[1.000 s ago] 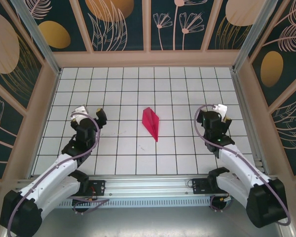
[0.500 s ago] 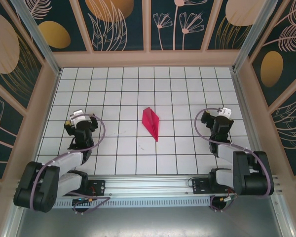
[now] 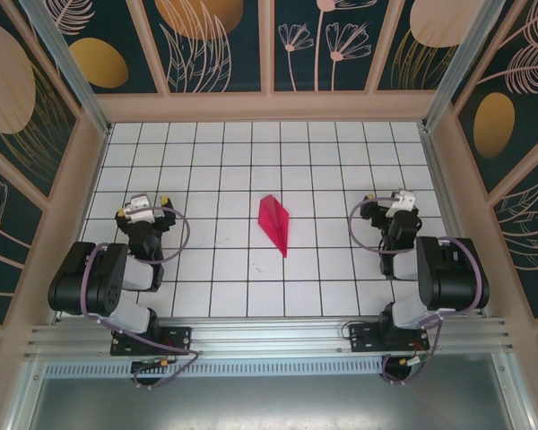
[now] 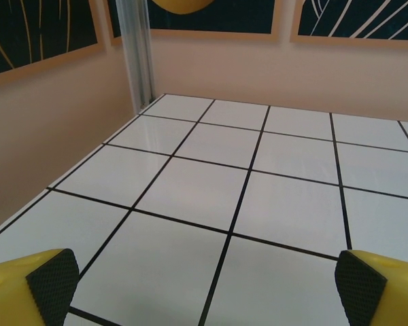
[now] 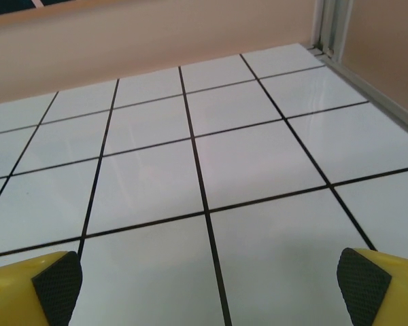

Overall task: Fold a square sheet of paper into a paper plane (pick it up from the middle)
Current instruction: Reset both arms

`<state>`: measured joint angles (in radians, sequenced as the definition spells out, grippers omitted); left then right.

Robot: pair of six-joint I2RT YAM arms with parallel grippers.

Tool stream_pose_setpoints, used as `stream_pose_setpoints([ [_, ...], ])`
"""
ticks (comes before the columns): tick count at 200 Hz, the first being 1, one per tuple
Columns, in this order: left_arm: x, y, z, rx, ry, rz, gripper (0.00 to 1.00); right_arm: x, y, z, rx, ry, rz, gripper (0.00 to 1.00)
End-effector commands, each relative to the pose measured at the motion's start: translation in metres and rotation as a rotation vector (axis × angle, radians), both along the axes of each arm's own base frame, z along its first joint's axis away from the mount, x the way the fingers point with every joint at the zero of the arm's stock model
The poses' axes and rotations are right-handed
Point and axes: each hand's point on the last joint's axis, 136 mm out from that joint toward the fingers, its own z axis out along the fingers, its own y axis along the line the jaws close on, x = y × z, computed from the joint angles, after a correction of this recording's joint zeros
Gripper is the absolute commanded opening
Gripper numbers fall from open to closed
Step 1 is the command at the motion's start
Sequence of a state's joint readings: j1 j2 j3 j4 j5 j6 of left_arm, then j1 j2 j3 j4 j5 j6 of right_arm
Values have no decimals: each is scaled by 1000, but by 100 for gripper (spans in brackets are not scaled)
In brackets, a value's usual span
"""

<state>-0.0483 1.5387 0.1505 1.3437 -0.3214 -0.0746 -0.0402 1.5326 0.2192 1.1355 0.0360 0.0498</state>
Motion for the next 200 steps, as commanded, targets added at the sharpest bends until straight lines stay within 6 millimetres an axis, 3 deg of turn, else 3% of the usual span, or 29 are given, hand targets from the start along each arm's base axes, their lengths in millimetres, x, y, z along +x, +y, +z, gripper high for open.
stream_pose_setpoints([
  [1, 9, -4, 34, -27, -140, -45, 98, 8, 6, 30, -19, -122, 42, 99],
  [11, 17, 0, 22, -38, -71, -17, 99, 8, 6, 30, -21, -125, 42, 99],
  [34, 12, 7, 27, -42, -108, 23, 98, 9, 8, 30, -26, -122, 42, 99],
  [74, 15, -3, 27, -24, -99, -38, 98, 8, 9, 29, -27, -121, 44, 99],
  [200, 15, -4, 26, -25, -96, -41, 98, 8, 9, 29, -27, -122, 45, 99],
])
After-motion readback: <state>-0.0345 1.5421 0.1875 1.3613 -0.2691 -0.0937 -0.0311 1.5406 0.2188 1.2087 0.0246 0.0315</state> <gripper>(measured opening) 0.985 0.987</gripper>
